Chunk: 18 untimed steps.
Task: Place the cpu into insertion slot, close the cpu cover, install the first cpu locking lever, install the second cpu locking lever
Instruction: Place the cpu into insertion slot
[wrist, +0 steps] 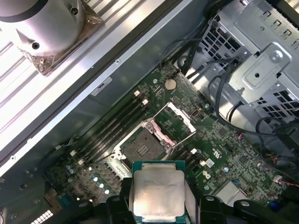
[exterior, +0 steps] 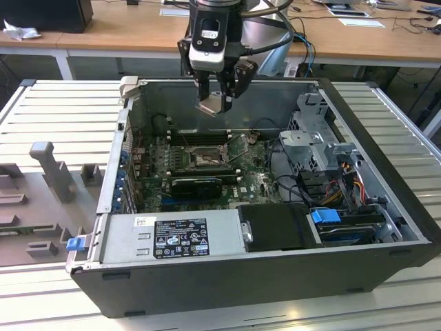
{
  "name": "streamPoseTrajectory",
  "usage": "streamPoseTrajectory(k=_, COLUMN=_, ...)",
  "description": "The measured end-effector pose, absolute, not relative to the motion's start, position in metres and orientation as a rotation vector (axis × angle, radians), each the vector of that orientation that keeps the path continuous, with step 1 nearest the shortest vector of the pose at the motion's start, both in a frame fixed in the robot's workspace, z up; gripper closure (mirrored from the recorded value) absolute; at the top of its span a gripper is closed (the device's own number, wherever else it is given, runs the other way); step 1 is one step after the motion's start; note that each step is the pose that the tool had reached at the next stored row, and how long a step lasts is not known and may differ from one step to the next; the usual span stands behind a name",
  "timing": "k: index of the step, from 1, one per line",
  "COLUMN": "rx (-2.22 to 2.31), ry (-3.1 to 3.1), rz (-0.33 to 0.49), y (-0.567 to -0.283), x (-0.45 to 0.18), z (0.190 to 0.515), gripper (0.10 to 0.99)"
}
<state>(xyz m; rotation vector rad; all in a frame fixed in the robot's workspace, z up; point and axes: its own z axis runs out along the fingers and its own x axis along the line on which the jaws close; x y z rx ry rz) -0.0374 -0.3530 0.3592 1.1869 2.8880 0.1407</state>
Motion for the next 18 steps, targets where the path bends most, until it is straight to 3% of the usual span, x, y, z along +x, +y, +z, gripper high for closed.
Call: streamPoseTrajectory(k=18, rx=1.371, ry=2.799, rz=0.138, y=-0.3530, x=-0.0375, z=0.3590, gripper=0.557)
